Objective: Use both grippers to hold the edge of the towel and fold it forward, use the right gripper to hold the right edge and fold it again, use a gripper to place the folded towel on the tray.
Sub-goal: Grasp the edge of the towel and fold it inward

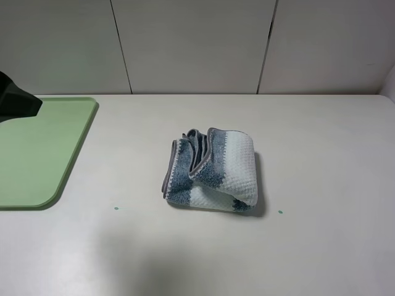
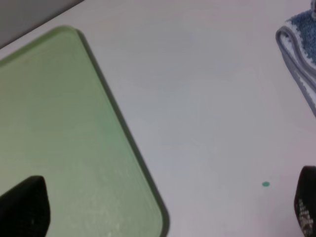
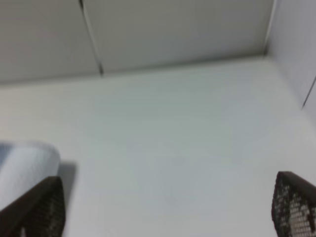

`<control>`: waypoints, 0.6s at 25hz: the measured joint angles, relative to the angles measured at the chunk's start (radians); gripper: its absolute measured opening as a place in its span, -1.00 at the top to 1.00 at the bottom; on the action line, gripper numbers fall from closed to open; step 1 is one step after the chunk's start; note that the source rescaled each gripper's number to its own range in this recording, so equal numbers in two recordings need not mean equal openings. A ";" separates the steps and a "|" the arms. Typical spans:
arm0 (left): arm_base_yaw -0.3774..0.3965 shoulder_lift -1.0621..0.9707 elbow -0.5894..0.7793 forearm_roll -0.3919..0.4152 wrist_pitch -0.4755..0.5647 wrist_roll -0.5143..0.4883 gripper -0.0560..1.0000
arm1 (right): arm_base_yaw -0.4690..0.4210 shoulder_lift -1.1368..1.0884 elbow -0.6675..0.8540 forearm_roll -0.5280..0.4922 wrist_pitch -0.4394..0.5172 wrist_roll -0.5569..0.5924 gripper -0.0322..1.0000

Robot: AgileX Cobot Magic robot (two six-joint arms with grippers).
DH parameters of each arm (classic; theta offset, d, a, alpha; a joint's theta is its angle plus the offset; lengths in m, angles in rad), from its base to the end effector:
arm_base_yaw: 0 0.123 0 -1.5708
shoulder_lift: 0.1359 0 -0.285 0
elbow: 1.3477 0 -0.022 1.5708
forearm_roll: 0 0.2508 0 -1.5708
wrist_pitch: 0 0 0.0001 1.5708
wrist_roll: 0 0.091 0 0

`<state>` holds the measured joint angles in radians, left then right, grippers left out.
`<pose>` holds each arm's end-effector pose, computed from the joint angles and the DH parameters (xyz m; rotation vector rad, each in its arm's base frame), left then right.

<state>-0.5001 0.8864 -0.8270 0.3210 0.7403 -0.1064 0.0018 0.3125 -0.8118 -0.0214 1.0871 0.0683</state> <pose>0.1587 -0.0646 0.3387 0.5892 2.1601 0.0441 0.0197 -0.0017 0.3599 0.0702 2.0701 0.0173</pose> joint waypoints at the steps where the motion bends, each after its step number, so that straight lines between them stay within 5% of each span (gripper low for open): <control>1: 0.000 0.000 0.000 0.000 -0.002 0.001 -1.00 | 0.006 -0.014 0.041 0.000 0.000 0.000 -0.83; 15: 0.000 0.000 0.000 0.000 -0.020 0.005 -1.00 | 0.010 -0.313 0.281 0.013 -0.099 -0.007 -0.83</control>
<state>-0.5001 0.8864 -0.8270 0.3210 0.7203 -0.1012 0.0114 -0.0005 -0.5311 -0.0082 0.9879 0.0614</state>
